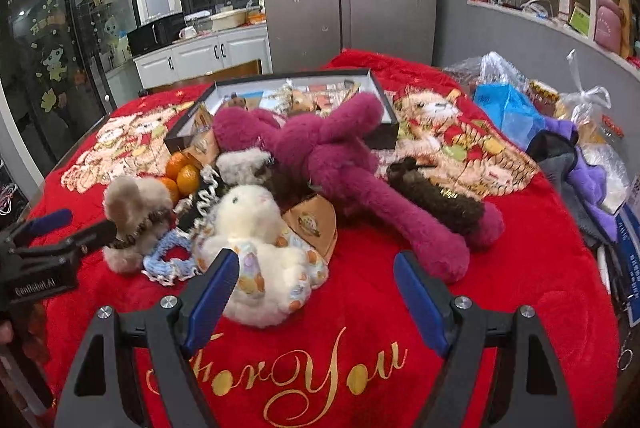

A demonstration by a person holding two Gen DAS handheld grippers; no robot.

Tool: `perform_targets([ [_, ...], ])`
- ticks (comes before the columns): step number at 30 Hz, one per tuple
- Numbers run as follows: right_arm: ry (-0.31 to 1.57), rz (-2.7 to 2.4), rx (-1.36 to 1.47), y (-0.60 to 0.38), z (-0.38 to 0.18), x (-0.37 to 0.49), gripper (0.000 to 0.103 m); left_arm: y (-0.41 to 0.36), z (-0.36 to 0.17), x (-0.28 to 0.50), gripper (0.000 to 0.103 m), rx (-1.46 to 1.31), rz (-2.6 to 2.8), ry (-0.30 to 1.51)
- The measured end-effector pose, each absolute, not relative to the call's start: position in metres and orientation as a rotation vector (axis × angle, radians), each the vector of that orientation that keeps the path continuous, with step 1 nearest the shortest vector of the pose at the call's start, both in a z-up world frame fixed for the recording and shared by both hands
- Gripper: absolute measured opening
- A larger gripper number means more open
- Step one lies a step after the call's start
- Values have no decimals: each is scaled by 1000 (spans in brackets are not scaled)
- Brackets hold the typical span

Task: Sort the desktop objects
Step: 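Move both open tools down over the pile of plush items, then grasp the white plush lamb with the right tool while the left tool grasps the beige fur plush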

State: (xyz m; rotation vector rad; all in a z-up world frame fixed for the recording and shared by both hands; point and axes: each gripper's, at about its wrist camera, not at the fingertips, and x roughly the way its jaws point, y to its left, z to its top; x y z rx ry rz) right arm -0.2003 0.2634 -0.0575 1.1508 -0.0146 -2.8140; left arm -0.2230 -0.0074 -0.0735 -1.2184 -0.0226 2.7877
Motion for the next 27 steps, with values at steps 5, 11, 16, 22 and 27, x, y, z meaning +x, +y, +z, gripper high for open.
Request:
perform_targets([
  [5, -30, -2794, 1145, 264, -69, -210, 82, -7, -86, -243, 102, -1250, 2784, -5],
  [11, -29, -2782, 1126, 266, -70, -215, 82, -15, -101, -251, 102, -1252, 2741, -51],
  [16, -32, -2745, 1115, 263, -68, -206, 82, -15, -101, -249, 91, -1219, 2713, -51],
  [22, 66, -2686, 1161, 246, -84, -209, 82, -13, -101, -246, 54, -1213, 2671, -48],
  [27, -5, -2643, 1176, 248, -94, -215, 82, -10, -100, -243, 46, -1185, 2666, -28],
])
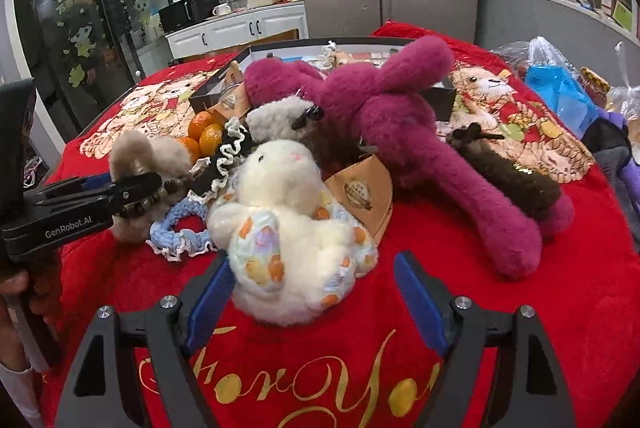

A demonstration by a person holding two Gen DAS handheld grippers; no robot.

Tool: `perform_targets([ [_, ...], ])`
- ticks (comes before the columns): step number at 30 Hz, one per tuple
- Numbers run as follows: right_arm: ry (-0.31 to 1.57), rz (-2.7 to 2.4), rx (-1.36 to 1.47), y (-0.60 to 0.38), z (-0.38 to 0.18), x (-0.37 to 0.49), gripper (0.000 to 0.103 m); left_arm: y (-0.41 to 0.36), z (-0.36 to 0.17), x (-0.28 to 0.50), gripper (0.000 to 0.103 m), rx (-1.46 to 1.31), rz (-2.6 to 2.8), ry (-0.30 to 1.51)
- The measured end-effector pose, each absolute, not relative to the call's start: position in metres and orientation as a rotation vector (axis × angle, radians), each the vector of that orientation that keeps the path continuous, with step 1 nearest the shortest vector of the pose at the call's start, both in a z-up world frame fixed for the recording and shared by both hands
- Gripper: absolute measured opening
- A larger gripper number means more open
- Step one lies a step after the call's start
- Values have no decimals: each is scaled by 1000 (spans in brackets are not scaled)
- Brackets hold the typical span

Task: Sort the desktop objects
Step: 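Grasp the white plush lamb with the right tool while the left tool grasps the beige fur plush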

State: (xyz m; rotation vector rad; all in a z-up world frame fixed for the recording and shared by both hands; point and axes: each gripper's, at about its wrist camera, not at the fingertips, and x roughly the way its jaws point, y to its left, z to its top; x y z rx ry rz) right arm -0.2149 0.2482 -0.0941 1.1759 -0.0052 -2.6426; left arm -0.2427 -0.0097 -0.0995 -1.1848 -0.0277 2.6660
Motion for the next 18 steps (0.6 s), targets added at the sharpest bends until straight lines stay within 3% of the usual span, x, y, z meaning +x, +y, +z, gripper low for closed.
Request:
perform_targets([
  [2, -32, -2624, 1185, 248, -97, -216, 82, -8, -98, -240, 40, -1167, 2673, -9],
  [8, -54, -2596, 1174, 249, -103, -218, 81, -11, -96, -240, 39, -1163, 2670, -41],
  [9, -50, -2594, 1169, 249, -103, -217, 77, -11, -96, -239, 39, -1161, 2672, -41],
  [11, -51, -2568, 1170, 247, -103, -218, 68, -11, -91, -236, 24, -1130, 2688, -30],
  [13, -42, -2554, 1165, 245, -101, -217, 59, -12, -84, -233, 20, -1107, 2692, -31],
  [18, -21, -2557, 1160, 242, -96, -214, 49, -14, -80, -230, 18, -1101, 2698, -39],
])
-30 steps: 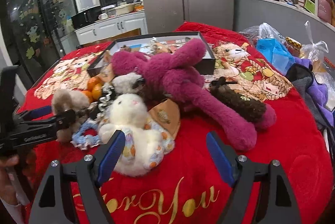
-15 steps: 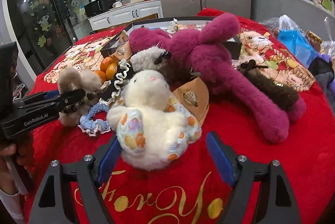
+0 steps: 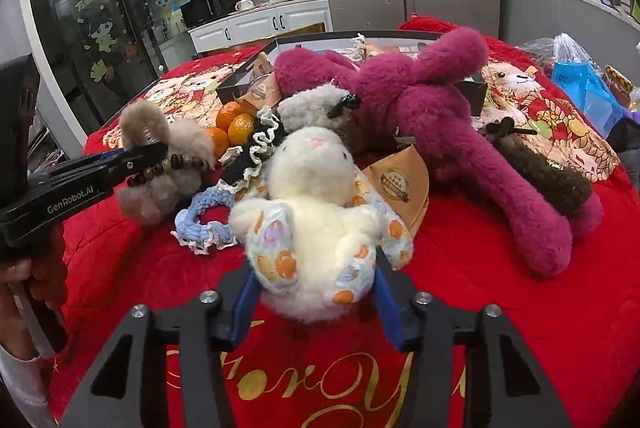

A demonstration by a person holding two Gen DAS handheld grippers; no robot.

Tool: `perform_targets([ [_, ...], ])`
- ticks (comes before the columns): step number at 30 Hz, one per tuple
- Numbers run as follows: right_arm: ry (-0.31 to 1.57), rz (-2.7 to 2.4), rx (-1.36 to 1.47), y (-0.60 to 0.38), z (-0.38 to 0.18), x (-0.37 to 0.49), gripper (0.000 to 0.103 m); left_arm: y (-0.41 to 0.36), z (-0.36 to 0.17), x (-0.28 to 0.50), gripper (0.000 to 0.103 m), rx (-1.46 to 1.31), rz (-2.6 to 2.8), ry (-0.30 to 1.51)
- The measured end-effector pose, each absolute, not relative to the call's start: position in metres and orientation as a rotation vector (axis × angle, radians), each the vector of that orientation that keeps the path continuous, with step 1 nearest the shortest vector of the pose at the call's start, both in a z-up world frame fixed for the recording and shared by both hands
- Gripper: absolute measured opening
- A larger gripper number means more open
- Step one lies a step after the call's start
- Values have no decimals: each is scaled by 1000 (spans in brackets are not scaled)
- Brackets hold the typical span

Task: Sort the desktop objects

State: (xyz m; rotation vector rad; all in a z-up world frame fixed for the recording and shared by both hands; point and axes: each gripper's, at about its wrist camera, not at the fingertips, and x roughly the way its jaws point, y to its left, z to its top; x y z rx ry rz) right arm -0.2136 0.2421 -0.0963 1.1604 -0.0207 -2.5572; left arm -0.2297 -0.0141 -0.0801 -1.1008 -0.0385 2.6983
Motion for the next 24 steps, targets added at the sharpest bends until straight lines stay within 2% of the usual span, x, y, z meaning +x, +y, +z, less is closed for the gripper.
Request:
perform_targets([
  [6, -32, -2576, 1134, 247, -85, -203, 46, -17, -72, -224, 16, -1077, 2694, -67],
  [24, -53, -2649, 1062, 266, -52, -180, 46, -2, -38, -192, 13, -935, 2704, 37],
])
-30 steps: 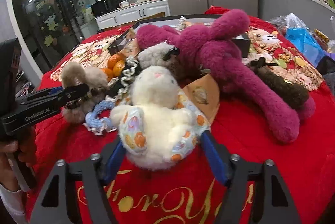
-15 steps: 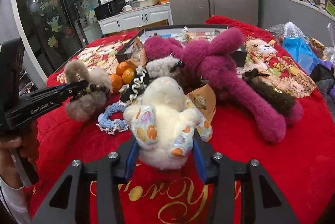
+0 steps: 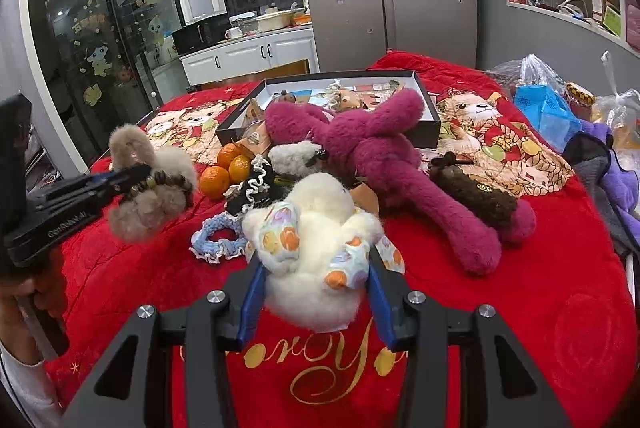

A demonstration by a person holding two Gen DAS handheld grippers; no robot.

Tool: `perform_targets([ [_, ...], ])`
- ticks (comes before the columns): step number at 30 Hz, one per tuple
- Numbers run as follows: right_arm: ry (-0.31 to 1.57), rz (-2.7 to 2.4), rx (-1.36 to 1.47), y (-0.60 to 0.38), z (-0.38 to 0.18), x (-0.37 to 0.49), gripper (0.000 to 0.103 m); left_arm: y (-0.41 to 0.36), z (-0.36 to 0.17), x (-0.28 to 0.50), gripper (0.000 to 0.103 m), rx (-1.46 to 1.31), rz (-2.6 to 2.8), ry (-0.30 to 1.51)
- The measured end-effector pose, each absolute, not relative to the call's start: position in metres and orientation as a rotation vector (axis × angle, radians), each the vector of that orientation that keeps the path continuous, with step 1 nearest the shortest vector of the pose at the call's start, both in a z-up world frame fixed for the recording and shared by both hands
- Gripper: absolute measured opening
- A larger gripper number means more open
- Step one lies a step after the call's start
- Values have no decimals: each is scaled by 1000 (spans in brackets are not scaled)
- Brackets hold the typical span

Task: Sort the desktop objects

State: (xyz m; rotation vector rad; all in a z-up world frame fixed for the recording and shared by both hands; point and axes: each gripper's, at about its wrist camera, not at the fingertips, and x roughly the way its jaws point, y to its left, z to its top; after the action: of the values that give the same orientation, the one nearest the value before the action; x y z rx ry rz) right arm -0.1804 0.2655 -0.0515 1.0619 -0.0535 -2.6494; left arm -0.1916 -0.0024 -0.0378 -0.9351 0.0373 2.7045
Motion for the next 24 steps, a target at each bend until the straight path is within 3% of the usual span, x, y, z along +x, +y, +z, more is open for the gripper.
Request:
perform_targets([
  [24, -46, -2641, 1056, 262, -45, -176, 47, 0, -65, -203, 16, -1064, 2663, 20],
])
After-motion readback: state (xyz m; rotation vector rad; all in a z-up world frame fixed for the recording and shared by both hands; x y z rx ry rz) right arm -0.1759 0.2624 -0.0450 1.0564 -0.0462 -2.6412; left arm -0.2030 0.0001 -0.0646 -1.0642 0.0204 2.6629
